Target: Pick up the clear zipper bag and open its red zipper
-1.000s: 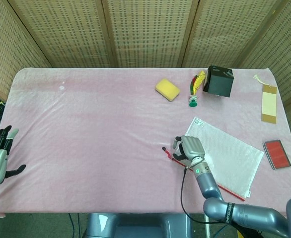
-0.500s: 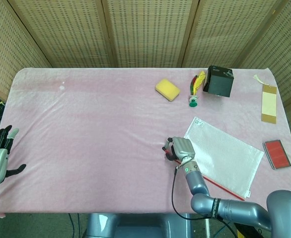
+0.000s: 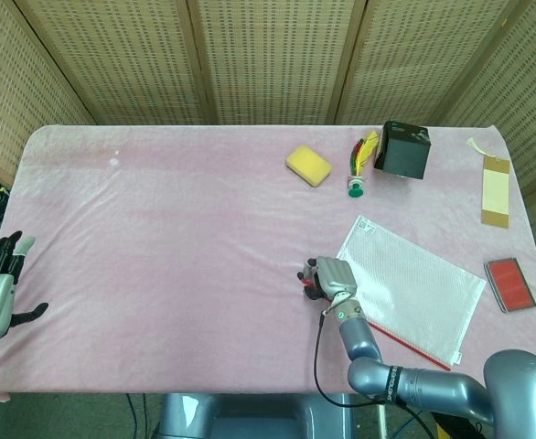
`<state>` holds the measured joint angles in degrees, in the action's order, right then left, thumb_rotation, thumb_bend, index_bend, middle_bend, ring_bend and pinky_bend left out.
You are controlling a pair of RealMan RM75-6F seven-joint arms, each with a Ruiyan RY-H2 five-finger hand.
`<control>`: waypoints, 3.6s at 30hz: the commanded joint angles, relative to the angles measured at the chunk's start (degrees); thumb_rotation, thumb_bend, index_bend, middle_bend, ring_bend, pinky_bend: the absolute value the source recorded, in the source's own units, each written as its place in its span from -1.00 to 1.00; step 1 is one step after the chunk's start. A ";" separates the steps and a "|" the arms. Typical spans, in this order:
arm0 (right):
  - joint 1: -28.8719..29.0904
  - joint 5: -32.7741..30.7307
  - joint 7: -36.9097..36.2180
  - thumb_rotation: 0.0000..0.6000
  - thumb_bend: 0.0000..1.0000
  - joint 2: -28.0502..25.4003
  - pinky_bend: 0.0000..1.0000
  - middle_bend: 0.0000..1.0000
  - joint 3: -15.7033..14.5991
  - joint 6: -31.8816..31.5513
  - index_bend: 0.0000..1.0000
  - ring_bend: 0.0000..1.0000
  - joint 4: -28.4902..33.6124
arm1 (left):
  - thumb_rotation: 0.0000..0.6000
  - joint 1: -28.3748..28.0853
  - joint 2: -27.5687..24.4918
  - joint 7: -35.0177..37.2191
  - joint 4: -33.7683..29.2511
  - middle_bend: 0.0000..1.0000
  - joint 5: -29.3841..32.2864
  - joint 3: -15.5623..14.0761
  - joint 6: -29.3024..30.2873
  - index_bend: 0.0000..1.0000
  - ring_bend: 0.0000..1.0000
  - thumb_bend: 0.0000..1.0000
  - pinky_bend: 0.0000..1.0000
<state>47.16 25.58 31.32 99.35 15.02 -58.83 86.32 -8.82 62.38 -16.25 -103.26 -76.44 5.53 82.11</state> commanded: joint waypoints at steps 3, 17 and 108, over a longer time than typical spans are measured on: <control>-0.02 1.14 0.61 1.00 0.11 1.14 1.00 0.80 -0.55 -1.81 0.06 0.87 -1.19 | 1.00 -0.07 -0.11 0.14 0.03 -1.00 0.13 0.00 -0.17 -1.00 -1.00 -1.00 -1.00; -0.63 1.12 0.91 1.00 0.11 2.00 1.00 0.81 -0.70 -1.76 0.10 0.87 -2.29 | 1.00 -0.19 0.03 -0.24 0.06 -1.00 0.11 -0.14 -0.14 -1.00 -1.00 -1.00 -1.00; -9.41 31.44 -16.72 1.00 0.51 -9.86 1.00 0.93 0.16 -3.43 0.66 0.92 16.35 | 1.00 0.28 -2.05 3.53 -1.03 -1.00 -1.90 -1.09 -0.03 -1.00 -1.00 -1.00 -1.00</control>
<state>38.08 54.79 16.58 91.22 14.86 -62.85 100.72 -8.56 60.41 -12.82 -104.24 -78.26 4.47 82.09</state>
